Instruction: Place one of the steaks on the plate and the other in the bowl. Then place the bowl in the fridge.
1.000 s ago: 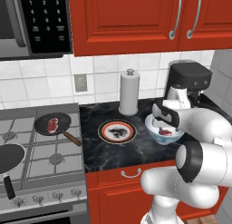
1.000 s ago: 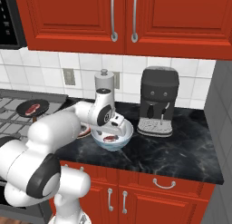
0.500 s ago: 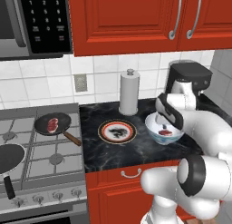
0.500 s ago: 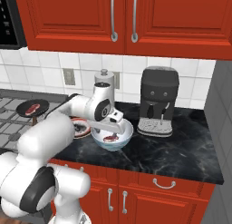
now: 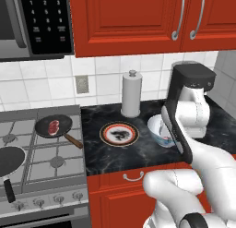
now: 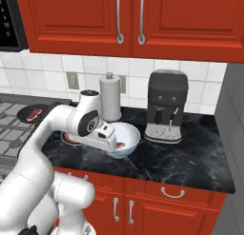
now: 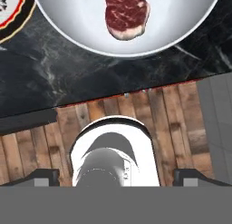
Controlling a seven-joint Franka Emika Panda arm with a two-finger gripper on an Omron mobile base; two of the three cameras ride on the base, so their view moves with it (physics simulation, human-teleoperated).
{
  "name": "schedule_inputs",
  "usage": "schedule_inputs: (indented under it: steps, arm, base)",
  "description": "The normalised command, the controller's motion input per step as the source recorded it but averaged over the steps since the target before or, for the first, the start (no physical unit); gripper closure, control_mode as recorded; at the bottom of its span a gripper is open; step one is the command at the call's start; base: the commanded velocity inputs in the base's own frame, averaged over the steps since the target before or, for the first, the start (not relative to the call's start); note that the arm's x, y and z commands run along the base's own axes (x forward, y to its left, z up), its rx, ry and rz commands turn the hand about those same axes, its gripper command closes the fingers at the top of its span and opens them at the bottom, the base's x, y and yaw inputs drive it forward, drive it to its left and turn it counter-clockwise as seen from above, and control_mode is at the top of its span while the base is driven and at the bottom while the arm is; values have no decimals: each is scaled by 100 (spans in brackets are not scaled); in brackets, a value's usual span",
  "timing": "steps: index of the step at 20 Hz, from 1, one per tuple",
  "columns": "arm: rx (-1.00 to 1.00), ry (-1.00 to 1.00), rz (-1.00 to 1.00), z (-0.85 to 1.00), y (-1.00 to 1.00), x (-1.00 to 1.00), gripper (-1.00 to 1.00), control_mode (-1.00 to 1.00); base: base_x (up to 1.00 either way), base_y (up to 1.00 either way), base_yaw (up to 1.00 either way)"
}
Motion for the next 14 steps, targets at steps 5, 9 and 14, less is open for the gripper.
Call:
schedule_inputs:
  steps: [5,9,14]
  arm:
    - [0,1,0,18,68,-56,-100,-100]
    - [-3,0,5,9,23,-46,-100,-100]
    - [-2,0,7,0,0,-6,-100,-100]
  base:
    - [0,0,0]
    - [0,0,0]
    - [0,0,0]
